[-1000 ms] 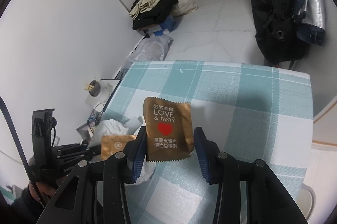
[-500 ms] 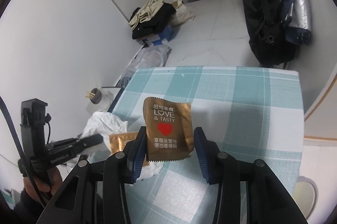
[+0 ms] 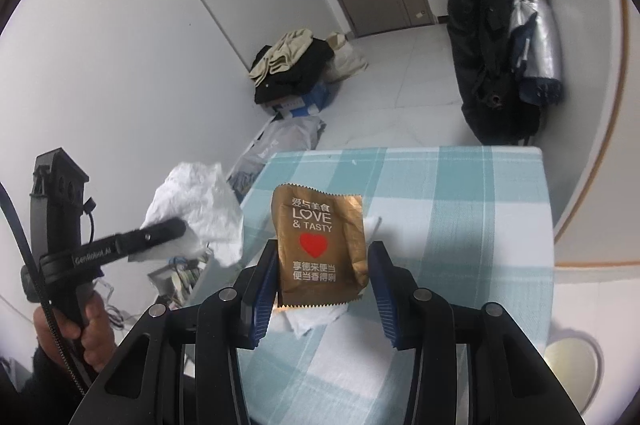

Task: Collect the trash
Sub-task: 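Grasp the white tissue with the left gripper while the right holds the packet, then carry the tissue and brown packet over the white bin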

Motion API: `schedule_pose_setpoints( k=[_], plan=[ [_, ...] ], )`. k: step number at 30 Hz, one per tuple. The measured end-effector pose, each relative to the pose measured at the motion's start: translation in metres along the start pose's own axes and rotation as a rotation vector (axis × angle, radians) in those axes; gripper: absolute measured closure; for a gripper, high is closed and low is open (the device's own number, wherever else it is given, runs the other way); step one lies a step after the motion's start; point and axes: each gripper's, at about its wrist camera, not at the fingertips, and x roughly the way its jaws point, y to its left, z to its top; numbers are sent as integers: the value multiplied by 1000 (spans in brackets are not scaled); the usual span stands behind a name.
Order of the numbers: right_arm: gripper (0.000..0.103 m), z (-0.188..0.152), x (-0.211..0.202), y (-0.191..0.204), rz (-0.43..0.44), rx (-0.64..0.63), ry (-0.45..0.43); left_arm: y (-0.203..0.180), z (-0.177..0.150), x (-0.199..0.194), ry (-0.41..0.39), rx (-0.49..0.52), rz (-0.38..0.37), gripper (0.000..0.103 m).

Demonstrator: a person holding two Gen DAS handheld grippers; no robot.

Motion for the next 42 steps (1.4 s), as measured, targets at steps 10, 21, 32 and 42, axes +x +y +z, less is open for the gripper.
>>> schedule_pose_setpoints(
  k=[10,21,32,42],
  plan=[
    [60,-23,-79,12,2,14,-108,-35,-1,-25,-63,54,-35,103],
    [60,-42,-190,-4,-72,8,-268,-121,-21,-35,-45,203,-126,103],
    [60,-71,-272,-54,-185,84,-373,-210,-38,-19,5,342,-208,103],
    [60,-98,-297,-123,-272,218,-379,-279,-61,27,121,440,-267,103]
  ],
)
